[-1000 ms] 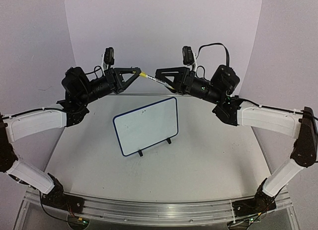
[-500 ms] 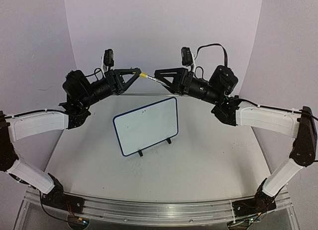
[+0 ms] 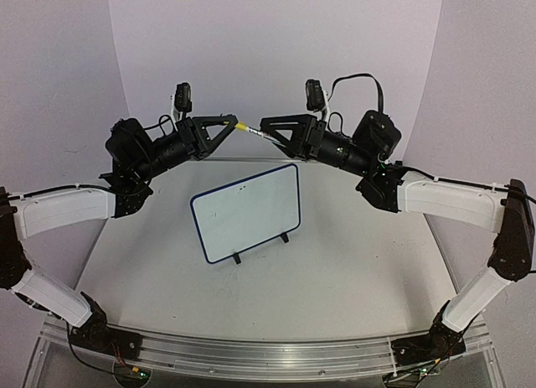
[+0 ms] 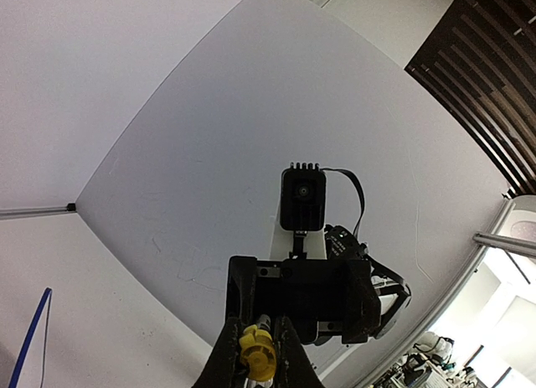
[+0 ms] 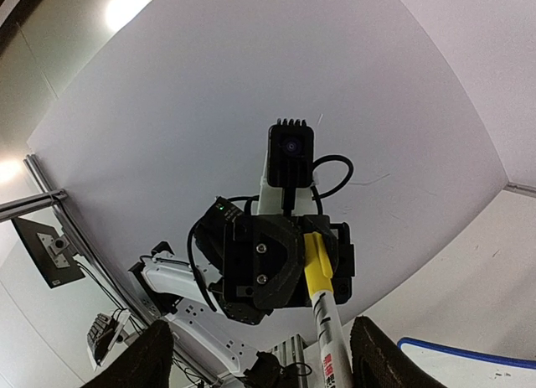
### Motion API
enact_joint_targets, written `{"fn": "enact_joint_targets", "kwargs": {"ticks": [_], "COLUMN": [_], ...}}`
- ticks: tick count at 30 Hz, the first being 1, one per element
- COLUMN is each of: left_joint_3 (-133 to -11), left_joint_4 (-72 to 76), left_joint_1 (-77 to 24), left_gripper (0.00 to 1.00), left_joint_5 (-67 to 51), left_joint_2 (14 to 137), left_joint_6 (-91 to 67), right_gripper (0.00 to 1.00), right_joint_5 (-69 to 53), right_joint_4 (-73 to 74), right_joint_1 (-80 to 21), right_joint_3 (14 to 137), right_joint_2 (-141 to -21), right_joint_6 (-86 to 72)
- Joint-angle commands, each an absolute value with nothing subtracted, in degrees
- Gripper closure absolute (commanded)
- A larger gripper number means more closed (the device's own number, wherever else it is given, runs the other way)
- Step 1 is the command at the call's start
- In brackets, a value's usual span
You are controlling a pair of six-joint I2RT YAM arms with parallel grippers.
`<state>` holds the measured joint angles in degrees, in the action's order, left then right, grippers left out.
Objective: Write a sentence on the whiteboard
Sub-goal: Pass from the left arm to the right
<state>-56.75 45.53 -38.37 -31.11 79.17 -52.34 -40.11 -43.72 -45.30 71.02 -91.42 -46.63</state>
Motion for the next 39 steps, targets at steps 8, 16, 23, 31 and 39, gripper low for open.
{"fn": "enact_joint_targets", "kwargs": {"ticks": [8, 16, 23, 31, 39], "left_joint_3": [-59.47, -60.39, -60.84, -62.68, -63.15], "left_joint_4": [37.27, 35.57, 36.99, 36.76, 35.8], "left_joint_1": [-38.67, -38.67, -38.67, -38.67, -38.67], "left_gripper": [1.0, 1.0, 1.0, 1.0, 1.0], "left_joint_5": [-30.43, -30.04, -29.38, -29.23, -29.64], "left_joint_2": [75.09, 74.3, 74.04, 73.71, 74.04], "left_joint_6": [-46.91, -46.53, -46.8, -45.98, -46.09], "right_gripper": [0.32, 0.32, 0.32, 0.32, 0.32], "right_joint_5": [-40.0, -39.79, -39.64, -39.55, -39.46], "right_joint_4": [-47.16, -46.89, -46.6, -46.2, -45.99], "right_joint_1": [-45.85, -45.93, -45.88, -45.88, -45.97], "right_joint_3": [71.86, 71.59, 71.46, 71.46, 71.45], "right_joint_2": [-91.05, -91.4, -91.51, -91.67, -91.83], "right_joint_6": [-46.68, -46.47, -46.15, -45.81, -45.62]}}
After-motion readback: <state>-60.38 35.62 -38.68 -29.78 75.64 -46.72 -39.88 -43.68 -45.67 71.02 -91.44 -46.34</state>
